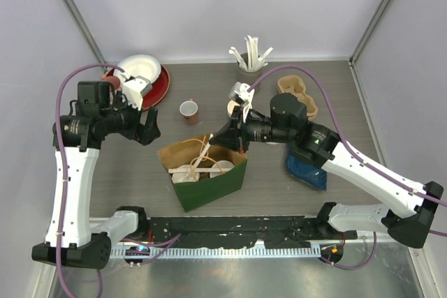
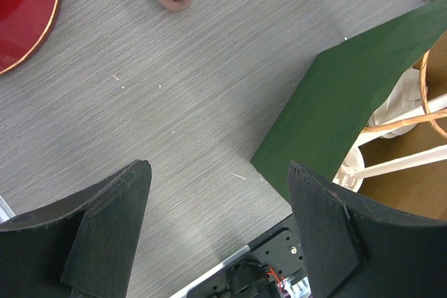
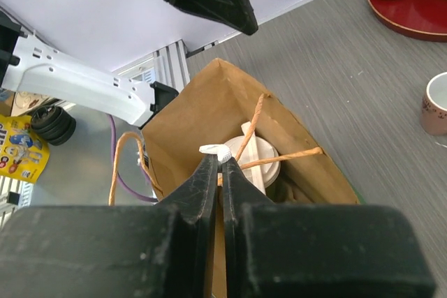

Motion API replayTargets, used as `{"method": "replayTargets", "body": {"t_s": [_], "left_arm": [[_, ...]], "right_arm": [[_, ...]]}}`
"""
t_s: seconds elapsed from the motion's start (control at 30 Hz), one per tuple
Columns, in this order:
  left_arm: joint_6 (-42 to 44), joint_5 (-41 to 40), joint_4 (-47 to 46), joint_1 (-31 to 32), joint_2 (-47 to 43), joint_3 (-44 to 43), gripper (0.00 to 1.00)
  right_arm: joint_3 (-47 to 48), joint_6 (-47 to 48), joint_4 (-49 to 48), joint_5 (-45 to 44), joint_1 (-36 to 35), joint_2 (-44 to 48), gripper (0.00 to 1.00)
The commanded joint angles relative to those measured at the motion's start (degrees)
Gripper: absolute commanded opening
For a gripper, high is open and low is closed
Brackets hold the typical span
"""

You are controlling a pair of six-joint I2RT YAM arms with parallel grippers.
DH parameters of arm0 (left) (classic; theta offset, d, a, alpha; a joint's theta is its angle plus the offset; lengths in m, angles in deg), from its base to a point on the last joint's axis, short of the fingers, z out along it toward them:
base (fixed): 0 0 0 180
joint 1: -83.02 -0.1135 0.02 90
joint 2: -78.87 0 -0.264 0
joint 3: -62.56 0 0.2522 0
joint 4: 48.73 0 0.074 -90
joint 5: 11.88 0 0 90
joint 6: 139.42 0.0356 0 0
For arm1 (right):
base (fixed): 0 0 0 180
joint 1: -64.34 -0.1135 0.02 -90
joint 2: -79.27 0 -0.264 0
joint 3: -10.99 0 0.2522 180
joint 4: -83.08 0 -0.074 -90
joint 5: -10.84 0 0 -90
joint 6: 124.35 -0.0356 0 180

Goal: Pack the takeout coffee

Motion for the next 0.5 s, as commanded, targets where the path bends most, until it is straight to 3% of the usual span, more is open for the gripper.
{"method": "replayTargets", "body": {"t_s": [0.0, 0.1, 0.27, 0.37, 0.4, 0.47], "left_arm": [[0.2, 1.7, -1.8, -0.4, 0.2, 0.0, 0.83], [0.2, 1.9, -1.7, -0.5, 0.3, 0.2, 0.83], [0.5, 2.1, -1.4, -0.4, 0.2, 0.0, 0.83], [0.6, 2.2, -1.4, -0.4, 0.2, 0.1, 0.83], [0.6, 2.3, -1.4, -0.3, 0.2, 0.2, 0.83], [0.6, 2.4, -1.4, -0.4, 0.2, 0.2, 0.83]], "right_arm": [[-1.9, 0.7, -6.2, 3.1, -0.3, 2.8, 0.01], [-3.4, 1.3, -6.4, 3.1, -0.3, 3.3, 0.02], [-5.1, 2.5, -5.9, 2.6, -0.3, 4.0, 0.18], [-5.1, 3.4, -5.2, 2.1, -0.2, 4.4, 0.42], [-5.0, 3.5, -4.6, 1.3, -0.3, 4.5, 0.56], [-4.5, 4.4, -3.8, -1.1, -0.3, 4.6, 0.61]]}}
